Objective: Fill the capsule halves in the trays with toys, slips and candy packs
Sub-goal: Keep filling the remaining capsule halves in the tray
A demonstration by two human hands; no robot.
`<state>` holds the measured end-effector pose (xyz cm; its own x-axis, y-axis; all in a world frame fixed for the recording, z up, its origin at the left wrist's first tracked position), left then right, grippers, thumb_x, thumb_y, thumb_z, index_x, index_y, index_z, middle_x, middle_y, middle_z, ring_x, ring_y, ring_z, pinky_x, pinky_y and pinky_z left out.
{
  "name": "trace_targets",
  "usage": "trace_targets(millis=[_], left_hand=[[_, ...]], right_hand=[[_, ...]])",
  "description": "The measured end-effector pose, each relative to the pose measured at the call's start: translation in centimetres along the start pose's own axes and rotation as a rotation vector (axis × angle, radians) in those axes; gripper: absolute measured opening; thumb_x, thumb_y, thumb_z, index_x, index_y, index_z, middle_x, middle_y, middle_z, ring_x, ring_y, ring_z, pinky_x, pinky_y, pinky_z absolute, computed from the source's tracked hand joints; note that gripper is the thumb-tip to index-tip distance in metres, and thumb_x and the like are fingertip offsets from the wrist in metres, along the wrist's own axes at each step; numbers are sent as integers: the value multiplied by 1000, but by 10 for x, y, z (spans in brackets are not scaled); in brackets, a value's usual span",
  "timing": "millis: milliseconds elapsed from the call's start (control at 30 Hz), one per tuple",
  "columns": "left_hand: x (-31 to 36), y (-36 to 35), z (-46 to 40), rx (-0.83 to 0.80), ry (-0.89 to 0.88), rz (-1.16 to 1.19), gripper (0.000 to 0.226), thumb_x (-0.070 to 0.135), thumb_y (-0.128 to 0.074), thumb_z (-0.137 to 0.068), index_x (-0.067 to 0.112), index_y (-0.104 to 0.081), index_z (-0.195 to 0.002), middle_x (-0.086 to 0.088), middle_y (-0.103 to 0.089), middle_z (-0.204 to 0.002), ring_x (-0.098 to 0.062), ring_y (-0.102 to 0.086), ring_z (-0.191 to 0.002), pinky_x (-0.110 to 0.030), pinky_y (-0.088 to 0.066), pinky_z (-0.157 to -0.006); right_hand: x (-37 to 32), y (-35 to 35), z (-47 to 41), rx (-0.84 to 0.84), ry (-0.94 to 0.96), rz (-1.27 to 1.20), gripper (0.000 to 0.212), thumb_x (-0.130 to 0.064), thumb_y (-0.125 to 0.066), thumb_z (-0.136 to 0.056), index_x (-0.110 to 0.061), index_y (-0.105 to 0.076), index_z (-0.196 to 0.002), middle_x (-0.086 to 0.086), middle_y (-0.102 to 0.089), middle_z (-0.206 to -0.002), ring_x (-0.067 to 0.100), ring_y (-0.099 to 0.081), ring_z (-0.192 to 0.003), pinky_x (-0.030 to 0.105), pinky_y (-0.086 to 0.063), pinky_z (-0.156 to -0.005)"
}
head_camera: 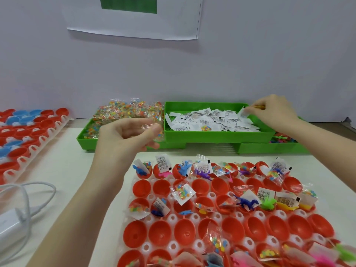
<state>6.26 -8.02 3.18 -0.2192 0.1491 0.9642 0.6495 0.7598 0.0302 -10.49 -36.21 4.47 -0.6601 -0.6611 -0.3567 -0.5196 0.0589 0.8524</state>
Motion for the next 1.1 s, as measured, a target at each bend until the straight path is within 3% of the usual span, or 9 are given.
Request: trace_targets(millis=[67,200,367,533,700,800,867,1000,1100], left_hand=[[2,-3,3,-5,6,29,16,20,-73,-67,16,-66,-81,6,-70,-61,-7,-64,-50,-10,-45,-49],[2,-11,8,-11,44,43,28,22,-75,-61,13,-63,-85,5,-71,-62,-8,-66,-51,-9,-44,-47],[1,-16,12,-19,80,27,19,15,-74,-71,13,-64,-88,5,-70,-61,-7,-66,-52,-9,-45,-48],[7,-17,13,-46,70,58,17,12,-74,-71,13,-63,-84,4,-70,-59,-9,-67,-52,-10,-46,-50],[9,-23,17,-93,89,70,16,9,-69,-77,15,-60,-89,5,-69,-56,-6,-66,-52,-10,-46,-50],[8,-29,20,-120,132,87,22,1,-61,-84,19,-50,-91,3,-67,-55,-7,-66,-53,-11,-50,-53],[11,-35,22,-154,123,45,19,-2,-56,-87,16,-50,-85,0,-66,-59,-6,-65,-53,-13,-52,-57],[22,-54,34,-307,106,0,15,-2,-53,-88,7,-64,-91,-5,-66,-72,-5,-64,-58,-13,-52,-63],[33,-68,52,-453,153,87,17,6,-54,-88,0,-67,-98,-8,-69,-72,-12,-67,-66,-17,-55,-70]], right_hand=[[5,2,-3,78,-117,-255,26,-30,-63,-85,-6,-72,-90,1,-40,-44,5,-33,-38,27,-27,-51],[4,1,0,159,-363,-746,24,-23,-66,-84,-4,-67,-98,-1,-60,-70,6,-52,-64,24,-39,-65],[-6,-1,12,-81,-31,3,17,-31,-66,-83,-15,-70,-80,-2,-47,-45,13,-36,-41,22,-25,-45],[-21,2,12,-21,-5,-144,22,-27,-75,-74,-6,-74,-78,14,-64,-60,19,-42,-48,25,-35,-53],[-31,16,18,165,107,187,21,-29,-64,-84,-15,-74,-96,10,-73,-88,26,-60,-78,27,-30,-58],[-42,32,29,298,-142,-410,26,-27,-71,-78,-7,-72,-94,9,-71,-87,13,-58,-74,24,-40,-70],[-66,31,47,133,-221,-801,22,-27,-75,-70,-9,-71,-82,-2,-69,-68,0,-53,-55,19,-44,-69],[-125,25,117,-390,-232,-1219,21,-36,-73,-56,-17,-72,-64,-10,-37,-37,5,-19,-34,11,-28,-36],[-131,30,150,-447,-280,-1293,37,-40,-70,-48,-13,-67,-73,-11,-22,-36,5,-18,-33,11,-29,-36]])
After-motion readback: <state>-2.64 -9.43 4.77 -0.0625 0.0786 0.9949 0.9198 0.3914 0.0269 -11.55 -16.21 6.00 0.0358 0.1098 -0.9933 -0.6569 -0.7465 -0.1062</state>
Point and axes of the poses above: each hand's wrist, its own z-axis away from the middle knuckle, its own y-axis out of the back of the hand, x = y × z, the point moved 5 cm from there along -z, towards the middle knuckle
